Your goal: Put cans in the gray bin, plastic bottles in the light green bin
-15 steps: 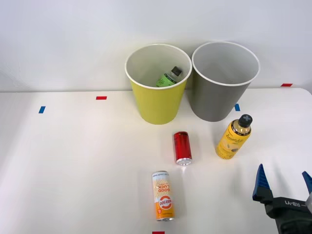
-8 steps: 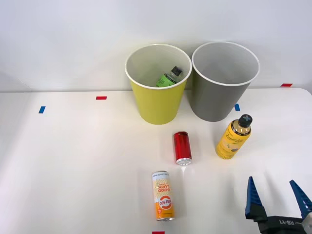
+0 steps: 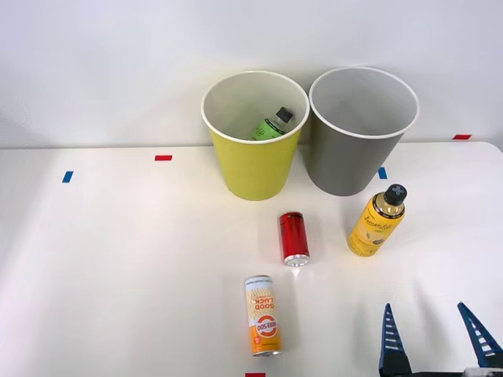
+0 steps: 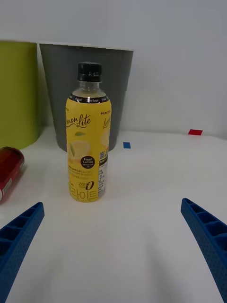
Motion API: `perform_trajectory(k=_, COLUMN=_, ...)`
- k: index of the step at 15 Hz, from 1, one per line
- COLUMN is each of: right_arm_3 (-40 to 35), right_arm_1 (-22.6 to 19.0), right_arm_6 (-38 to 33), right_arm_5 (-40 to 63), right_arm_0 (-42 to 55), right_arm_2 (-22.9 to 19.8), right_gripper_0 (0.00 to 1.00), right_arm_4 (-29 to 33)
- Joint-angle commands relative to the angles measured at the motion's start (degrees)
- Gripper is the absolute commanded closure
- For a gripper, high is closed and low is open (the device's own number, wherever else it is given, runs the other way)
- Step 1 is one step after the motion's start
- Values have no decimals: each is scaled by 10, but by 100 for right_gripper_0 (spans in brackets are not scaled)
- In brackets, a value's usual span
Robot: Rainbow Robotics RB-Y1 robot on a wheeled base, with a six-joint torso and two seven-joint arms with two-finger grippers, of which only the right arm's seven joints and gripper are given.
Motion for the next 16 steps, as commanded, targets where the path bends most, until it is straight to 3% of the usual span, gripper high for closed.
perform_trajectory(k=1, right_arm_3=45, right_arm_1=0, right_arm_6=59, right_arm_5=-54, right_arm_0=0, right_arm_2=11, right_gripper_0=0, right_arm_4=-41)
perform_trajectory(k=6, right_arm_3=94, right_arm_1=0, right_arm_6=87, right_arm_5=-124, right_arm_0=2, right_arm_2=24, right_gripper_0=0, right_arm_4=-63)
perform_trajectory(k=10, right_arm_3=94, right_arm_1=-3, right_arm_6=185, right_arm_5=-123, right_arm_0=12, right_arm_2=45, right_gripper_0=0, right_arm_4=-115)
perform_trajectory(k=16, right_arm_3=94, right_arm_1=-9, right_arm_6=182, right_arm_5=-123, right_arm_0=29, right_arm_2=57, right_gripper_0=0, right_arm_4=-130)
